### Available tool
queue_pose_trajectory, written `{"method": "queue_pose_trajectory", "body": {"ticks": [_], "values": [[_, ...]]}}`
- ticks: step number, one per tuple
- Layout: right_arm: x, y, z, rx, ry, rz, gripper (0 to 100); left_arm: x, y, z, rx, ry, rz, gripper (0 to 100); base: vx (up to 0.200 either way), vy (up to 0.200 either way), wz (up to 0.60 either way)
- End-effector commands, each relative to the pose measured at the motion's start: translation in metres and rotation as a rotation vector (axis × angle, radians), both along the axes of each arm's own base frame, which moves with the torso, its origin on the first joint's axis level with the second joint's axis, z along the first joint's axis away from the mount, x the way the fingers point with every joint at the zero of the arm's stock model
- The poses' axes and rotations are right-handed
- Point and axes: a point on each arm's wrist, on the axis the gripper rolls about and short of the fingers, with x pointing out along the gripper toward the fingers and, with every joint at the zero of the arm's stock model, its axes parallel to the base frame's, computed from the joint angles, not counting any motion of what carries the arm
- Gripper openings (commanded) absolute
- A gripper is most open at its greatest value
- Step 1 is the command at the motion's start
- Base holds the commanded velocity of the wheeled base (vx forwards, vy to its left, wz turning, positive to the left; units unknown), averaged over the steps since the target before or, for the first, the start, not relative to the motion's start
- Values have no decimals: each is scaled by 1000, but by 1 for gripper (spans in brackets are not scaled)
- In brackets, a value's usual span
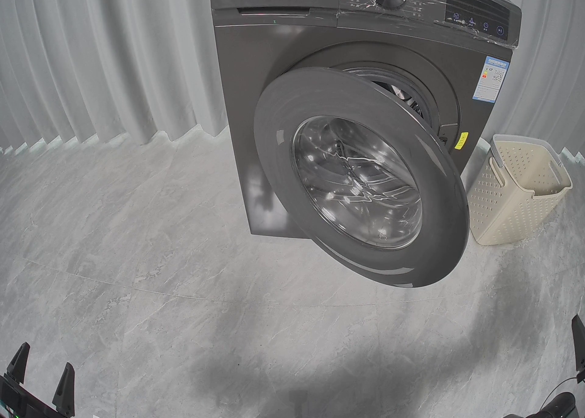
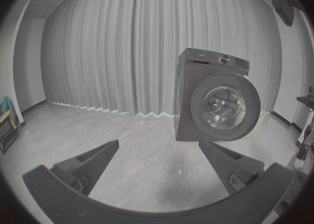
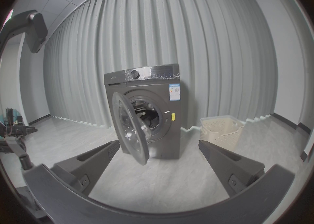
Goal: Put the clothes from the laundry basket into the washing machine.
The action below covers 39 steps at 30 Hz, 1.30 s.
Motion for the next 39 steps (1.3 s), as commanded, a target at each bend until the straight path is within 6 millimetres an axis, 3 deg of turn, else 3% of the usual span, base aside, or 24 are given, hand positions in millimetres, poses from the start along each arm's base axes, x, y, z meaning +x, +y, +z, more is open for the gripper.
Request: {"method": "queue_pose_trajectory", "body": {"ticks": [1,7,13,21,27,34,39], "values": [[50,7,27,-11,258,174,100,0,-1,-6,34,11,-28,100,0,0,0],[89,23,35,-41,354,326,100,0,-1,-5,38,8,-30,100,0,-100,0],[121,40,30,-64,444,412,100,0,-1,-5,32,11,-30,100,0,-200,0],[158,56,36,-59,448,442,100,0,-1,-5,32,10,-31,100,0,-200,0],[162,70,30,-61,460,511,100,0,-1,-5,22,10,-33,100,0,-33,0],[157,72,25,-63,470,549,100,0,-1,-5,15,11,-33,100,0,0,0],[157,75,23,-63,480,588,100,0,-1,-5,3,9,-33,100,200,0,0]]}}
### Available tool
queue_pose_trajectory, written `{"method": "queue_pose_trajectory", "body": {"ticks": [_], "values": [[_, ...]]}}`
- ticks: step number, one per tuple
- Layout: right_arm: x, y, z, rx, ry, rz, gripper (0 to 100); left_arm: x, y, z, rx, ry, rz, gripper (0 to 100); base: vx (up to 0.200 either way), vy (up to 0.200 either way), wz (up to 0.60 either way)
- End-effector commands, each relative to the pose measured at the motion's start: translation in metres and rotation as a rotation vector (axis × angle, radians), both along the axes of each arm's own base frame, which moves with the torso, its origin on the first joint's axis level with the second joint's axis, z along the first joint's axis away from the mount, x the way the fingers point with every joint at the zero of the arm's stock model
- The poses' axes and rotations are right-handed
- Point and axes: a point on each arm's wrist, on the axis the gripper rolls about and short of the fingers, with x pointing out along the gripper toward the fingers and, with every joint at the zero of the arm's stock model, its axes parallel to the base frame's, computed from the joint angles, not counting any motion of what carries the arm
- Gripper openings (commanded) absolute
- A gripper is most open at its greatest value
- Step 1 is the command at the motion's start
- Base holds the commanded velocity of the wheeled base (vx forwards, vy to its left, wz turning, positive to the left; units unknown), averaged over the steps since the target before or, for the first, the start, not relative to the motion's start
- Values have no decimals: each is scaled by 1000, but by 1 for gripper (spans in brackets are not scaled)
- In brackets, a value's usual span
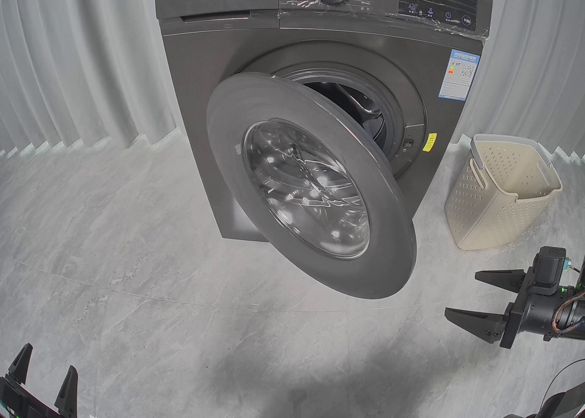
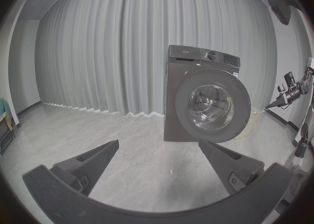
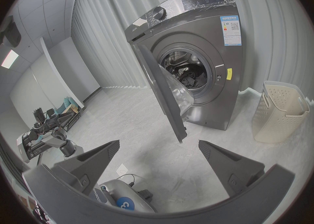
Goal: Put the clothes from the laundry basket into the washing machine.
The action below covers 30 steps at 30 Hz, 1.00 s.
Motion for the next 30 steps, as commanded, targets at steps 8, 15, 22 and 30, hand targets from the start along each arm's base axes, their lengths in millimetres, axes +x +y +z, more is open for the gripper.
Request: {"method": "queue_pose_trajectory", "body": {"ticks": [8,15,22,30], "values": [[10,9,-3,4,13,34,100,0,0,-4,-8,6,2,100,100,0,0],[32,22,-17,10,2,32,100,1,0,-5,-5,7,2,100,0,0,0],[40,23,-25,-3,21,14,100,0,0,-5,-5,6,2,100,0,0,0],[70,-1,-2,37,-105,-185,100,0,0,-5,-4,6,1,100,0,0,0]]}}
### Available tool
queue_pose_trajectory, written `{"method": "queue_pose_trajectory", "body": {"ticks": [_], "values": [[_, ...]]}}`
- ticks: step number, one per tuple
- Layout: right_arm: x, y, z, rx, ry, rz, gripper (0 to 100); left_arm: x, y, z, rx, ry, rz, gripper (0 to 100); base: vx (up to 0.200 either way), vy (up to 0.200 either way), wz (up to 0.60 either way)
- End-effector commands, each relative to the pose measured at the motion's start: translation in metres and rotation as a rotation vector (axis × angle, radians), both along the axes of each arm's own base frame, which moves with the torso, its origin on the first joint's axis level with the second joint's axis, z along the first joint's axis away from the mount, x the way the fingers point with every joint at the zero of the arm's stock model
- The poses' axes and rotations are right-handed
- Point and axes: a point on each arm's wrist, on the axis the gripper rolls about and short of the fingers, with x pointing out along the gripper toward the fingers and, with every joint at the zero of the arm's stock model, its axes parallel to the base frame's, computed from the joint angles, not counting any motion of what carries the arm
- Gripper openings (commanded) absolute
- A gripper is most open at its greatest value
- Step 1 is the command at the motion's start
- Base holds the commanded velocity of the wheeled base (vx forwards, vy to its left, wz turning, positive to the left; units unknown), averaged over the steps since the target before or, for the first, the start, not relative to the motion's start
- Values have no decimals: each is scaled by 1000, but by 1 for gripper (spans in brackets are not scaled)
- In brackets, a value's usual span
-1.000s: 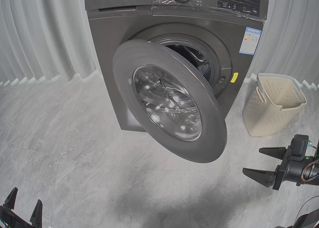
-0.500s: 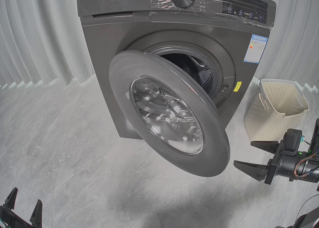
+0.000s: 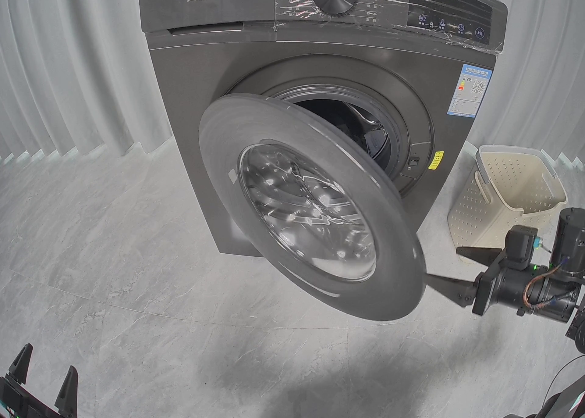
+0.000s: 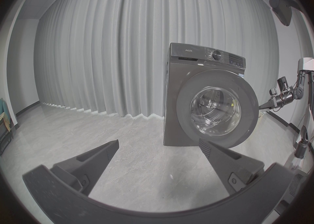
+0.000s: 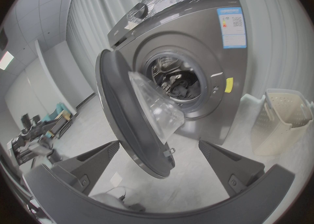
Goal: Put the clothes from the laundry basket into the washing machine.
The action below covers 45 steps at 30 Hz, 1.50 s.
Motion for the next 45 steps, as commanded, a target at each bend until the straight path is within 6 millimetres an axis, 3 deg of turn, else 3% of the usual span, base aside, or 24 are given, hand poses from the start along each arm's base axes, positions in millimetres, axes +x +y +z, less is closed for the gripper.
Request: {"method": "queue_pose_trajectory", "body": {"ticks": [1,6,12,20,28,37,45], "values": [[22,-18,12,9,-64,-164,100,0,0,-4,1,5,0,100,0,0,0],[27,-30,8,-5,-60,-247,100,0,0,-4,1,4,0,100,0,0,0],[20,-26,-1,-21,-24,-212,100,0,0,-4,1,5,0,100,0,0,0],[-3,2,-16,-30,37,-27,100,0,0,-4,3,4,0,100,0,-175,0],[-5,13,-15,-9,32,32,100,0,0,-4,3,4,0,100,0,-200,0],[-5,27,-12,65,-20,80,100,0,0,-5,3,7,0,100,0,0,0],[-11,35,-13,64,-17,128,100,0,0,-4,0,4,0,100,200,0,0]]}}
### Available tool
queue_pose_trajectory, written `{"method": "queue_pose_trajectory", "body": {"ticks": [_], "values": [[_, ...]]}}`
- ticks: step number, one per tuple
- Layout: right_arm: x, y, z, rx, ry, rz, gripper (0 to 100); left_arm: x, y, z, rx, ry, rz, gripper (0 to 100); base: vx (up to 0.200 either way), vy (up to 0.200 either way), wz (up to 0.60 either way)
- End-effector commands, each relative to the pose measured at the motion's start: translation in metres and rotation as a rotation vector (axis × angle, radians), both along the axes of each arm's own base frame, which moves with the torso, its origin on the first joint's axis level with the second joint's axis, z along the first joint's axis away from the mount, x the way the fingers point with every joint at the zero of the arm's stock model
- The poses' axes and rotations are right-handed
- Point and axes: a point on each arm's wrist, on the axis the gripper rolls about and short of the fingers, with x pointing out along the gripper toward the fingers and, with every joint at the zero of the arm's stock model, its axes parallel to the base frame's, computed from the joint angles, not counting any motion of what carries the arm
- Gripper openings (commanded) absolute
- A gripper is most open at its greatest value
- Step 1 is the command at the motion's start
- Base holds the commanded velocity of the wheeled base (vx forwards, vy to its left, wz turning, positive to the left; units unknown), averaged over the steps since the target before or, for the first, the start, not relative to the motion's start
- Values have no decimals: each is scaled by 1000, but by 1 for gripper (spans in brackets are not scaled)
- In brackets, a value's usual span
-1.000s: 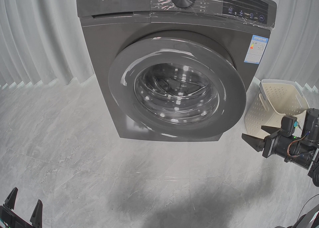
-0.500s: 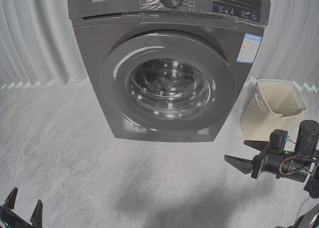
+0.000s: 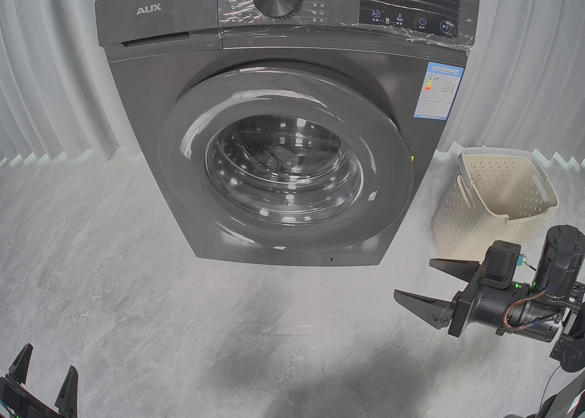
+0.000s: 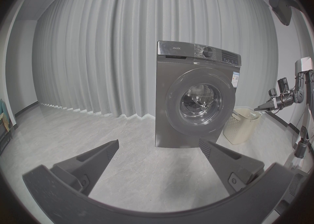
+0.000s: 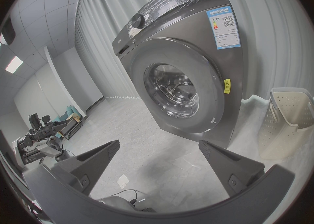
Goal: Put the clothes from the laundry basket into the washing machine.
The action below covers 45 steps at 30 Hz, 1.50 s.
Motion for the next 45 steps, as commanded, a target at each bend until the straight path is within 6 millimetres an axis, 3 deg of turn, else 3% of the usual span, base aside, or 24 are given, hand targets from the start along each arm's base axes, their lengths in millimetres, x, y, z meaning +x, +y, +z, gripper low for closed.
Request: {"method": "queue_pose_trajectory", "body": {"ticks": [1,7,13,22,31,45], "values": [[-2,3,-1,-2,3,18,100,0,0,-4,-2,3,1,100,200,0,0],[-1,4,-1,-2,3,20,100,0,0,-5,-2,5,1,100,200,0,0],[-1,5,0,-1,-1,25,100,0,0,-5,-5,5,1,100,0,0,0],[0,6,0,-1,-2,25,100,0,0,-5,-5,3,1,100,0,200,0],[4,9,-2,12,-21,25,100,0,0,-4,-3,3,1,100,0,0,0],[13,14,0,53,-90,16,100,0,0,-4,-3,3,1,100,200,0,0]]}}
